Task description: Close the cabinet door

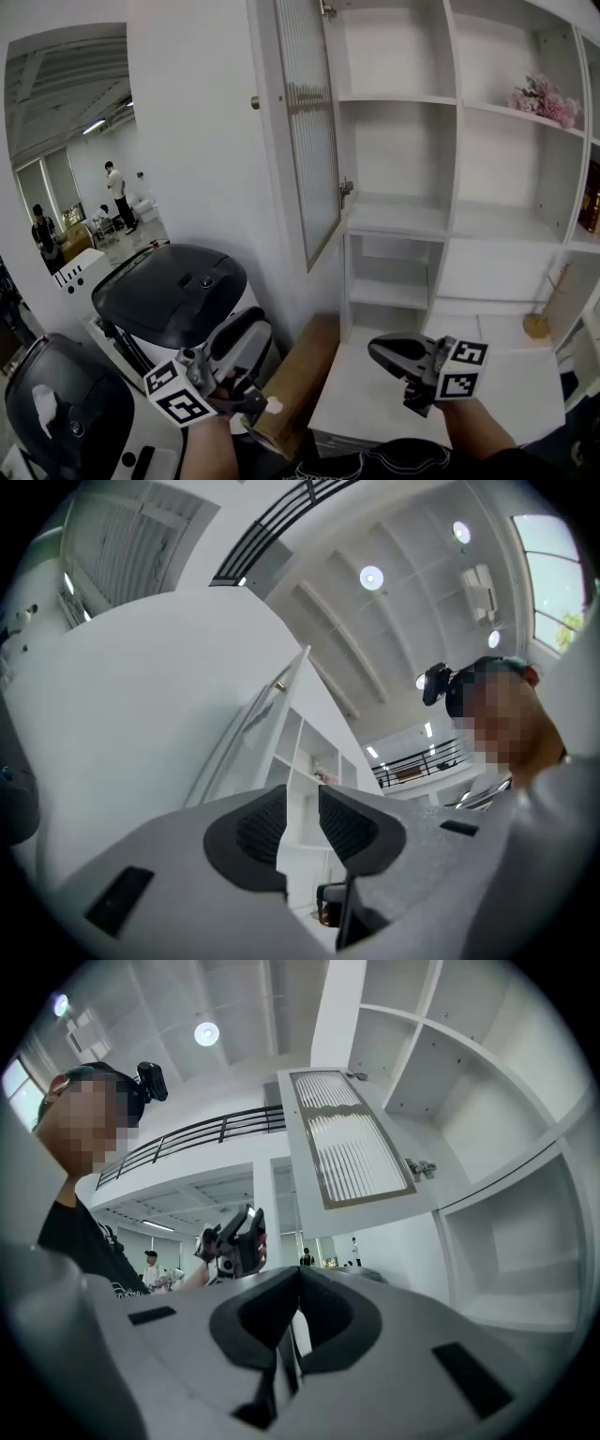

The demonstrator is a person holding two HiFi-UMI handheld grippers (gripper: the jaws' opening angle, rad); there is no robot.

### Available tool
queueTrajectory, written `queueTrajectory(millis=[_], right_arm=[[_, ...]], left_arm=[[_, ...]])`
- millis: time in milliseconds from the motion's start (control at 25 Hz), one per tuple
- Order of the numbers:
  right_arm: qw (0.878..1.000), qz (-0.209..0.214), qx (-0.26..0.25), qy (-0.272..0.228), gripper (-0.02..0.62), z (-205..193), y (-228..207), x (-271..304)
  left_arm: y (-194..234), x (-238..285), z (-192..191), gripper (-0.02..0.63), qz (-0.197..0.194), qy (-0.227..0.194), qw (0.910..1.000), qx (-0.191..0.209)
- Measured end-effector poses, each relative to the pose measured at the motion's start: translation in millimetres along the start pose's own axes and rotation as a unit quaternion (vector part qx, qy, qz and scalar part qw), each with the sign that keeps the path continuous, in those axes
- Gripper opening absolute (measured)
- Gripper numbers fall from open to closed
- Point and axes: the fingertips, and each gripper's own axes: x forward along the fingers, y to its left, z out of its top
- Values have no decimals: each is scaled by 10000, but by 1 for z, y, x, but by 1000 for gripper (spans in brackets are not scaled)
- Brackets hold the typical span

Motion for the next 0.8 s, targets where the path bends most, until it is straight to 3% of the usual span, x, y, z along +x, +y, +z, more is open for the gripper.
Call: queueTrajectory(millis=[360, 560, 800], right_arm=[[9971, -717, -185, -170, 7, 12, -15, -10], [9934, -1126, -127, -203, 7, 8, -23, -24], [9877, -1532, -223, -205, 6, 13, -25, -40]], left_arm=[[22, 51, 84, 138, -1169, -413, 9923, -67], [28, 84, 117, 141, -1623, -599, 9849, 35], [47, 122, 154, 140, -1899, -938, 9762, -477]])
